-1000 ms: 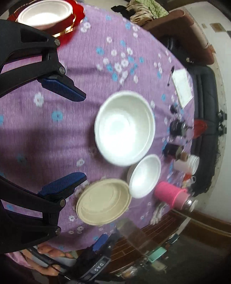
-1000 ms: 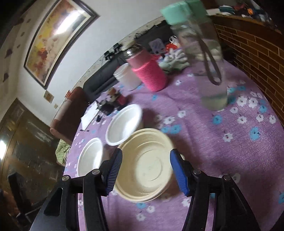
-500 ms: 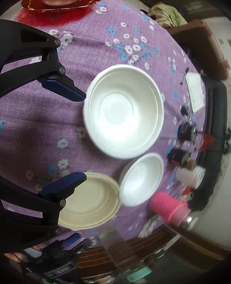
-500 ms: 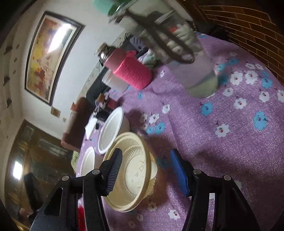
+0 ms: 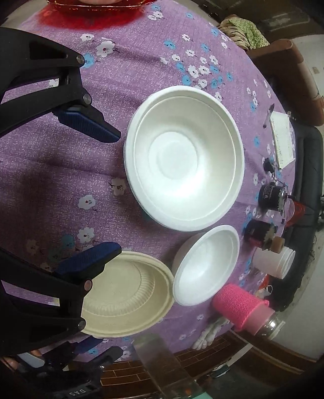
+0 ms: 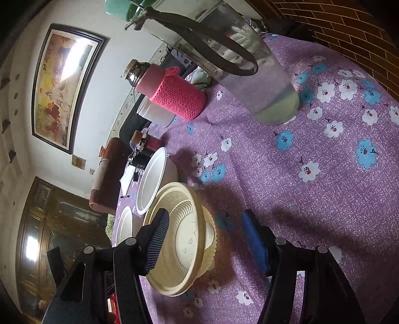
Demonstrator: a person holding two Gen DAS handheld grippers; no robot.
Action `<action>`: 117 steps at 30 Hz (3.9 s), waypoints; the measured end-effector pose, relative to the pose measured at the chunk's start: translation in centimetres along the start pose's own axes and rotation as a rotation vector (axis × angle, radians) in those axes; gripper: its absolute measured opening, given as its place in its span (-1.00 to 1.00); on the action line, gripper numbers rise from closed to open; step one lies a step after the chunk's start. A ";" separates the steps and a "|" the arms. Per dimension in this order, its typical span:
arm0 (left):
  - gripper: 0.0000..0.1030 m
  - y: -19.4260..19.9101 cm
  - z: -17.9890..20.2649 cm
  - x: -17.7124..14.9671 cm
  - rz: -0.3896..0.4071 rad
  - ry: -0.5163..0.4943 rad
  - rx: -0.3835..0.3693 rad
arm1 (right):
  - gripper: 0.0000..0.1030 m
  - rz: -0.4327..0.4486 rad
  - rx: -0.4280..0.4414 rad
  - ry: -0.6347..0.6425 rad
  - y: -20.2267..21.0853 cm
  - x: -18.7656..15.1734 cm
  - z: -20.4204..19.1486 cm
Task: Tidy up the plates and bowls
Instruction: 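Close both grippers on the rim of the cream plastic bowl, then lift the cream bowl with both grippers and carry it over the red plates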
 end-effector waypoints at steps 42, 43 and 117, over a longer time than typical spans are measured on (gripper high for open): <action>0.59 -2.4 4.2 1.0 -0.104 0.060 -0.169 | -0.20 -0.097 -0.021 0.015 -2.8 -1.3 0.0; 0.59 -2.5 4.3 0.9 -0.107 0.054 -0.162 | -0.20 -0.099 -0.019 0.013 -2.8 -1.4 0.0; -0.82 12.3 -23.8 -4.8 0.230 0.215 -0.013 | -0.77 -0.303 0.149 0.407 -6.5 -24.5 -22.4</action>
Point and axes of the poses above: each gripper's, at about its wrist camera, not at the fingertips, and y roughly against the way its jaws point, z to its right, x to its top, the point moved 7 cm from there along -y, roughly the way its jaws point, and after that the axes turned 6 degrees about -y, right-handed, at the moved point
